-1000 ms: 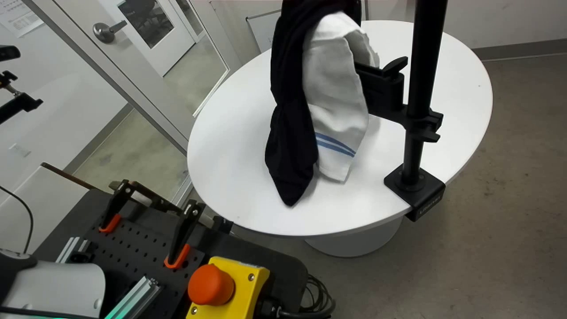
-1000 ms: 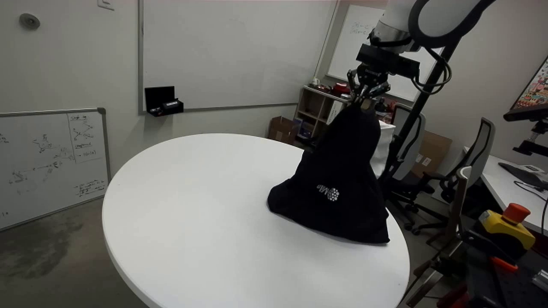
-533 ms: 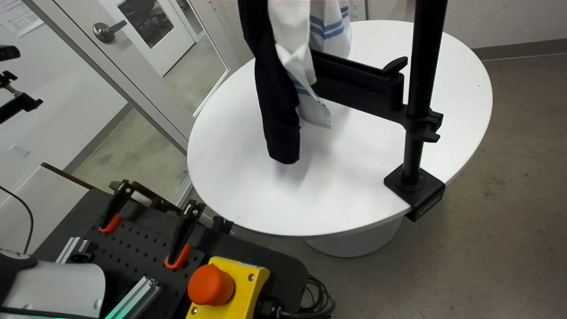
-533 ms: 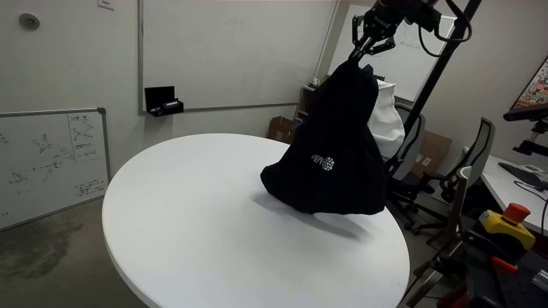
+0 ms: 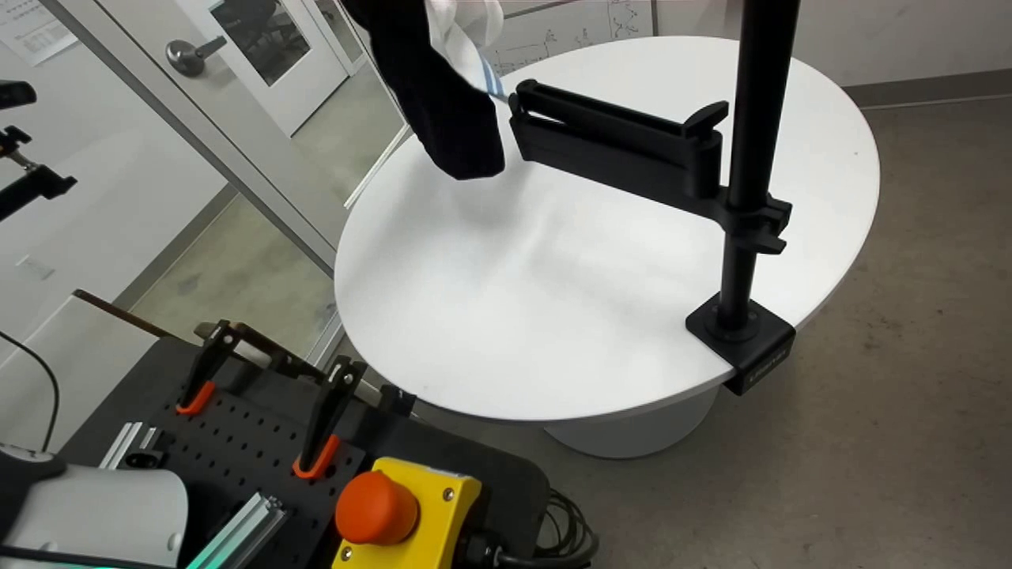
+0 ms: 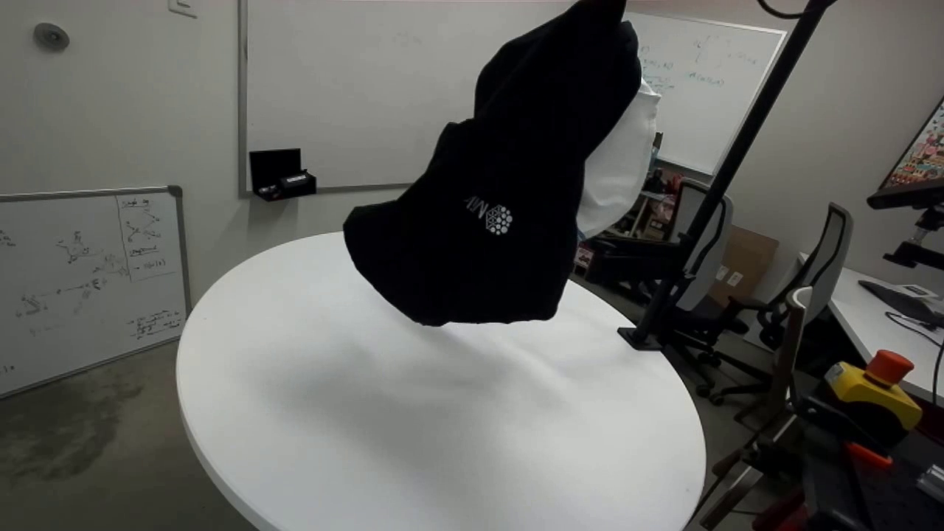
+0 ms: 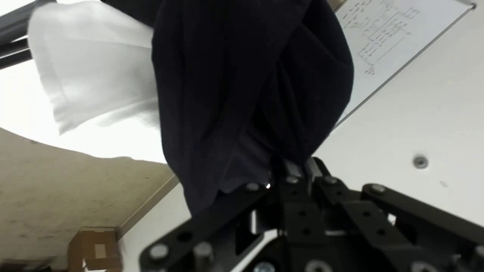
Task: Take the towel and the t-shirt off the stand and put them on the table
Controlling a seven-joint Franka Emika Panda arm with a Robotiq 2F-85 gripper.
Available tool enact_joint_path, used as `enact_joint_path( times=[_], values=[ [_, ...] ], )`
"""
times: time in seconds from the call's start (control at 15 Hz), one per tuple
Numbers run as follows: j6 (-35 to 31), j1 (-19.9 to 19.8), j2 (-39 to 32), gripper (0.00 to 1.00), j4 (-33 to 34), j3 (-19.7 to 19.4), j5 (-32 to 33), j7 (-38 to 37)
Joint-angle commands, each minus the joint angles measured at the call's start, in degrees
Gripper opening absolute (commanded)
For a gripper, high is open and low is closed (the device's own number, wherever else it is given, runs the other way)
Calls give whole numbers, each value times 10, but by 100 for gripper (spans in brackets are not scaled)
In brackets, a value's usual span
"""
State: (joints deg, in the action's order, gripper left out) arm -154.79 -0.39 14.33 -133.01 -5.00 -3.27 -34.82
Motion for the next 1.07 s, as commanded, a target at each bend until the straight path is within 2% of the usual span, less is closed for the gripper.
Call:
enact_joint_path(
  times=[0.0,0.27,0.47,0.73,1.0],
  values=[
    [37,15,59,1,-32,6,-83,107],
    [102,6,88,1,-48,9,-111,150],
    [173,6,90,1,-58,13,-104,181],
    [268,12,54,1,-68,23,-96,224],
    [321,4,-16,1,-73,46,-54,224]
  ],
)
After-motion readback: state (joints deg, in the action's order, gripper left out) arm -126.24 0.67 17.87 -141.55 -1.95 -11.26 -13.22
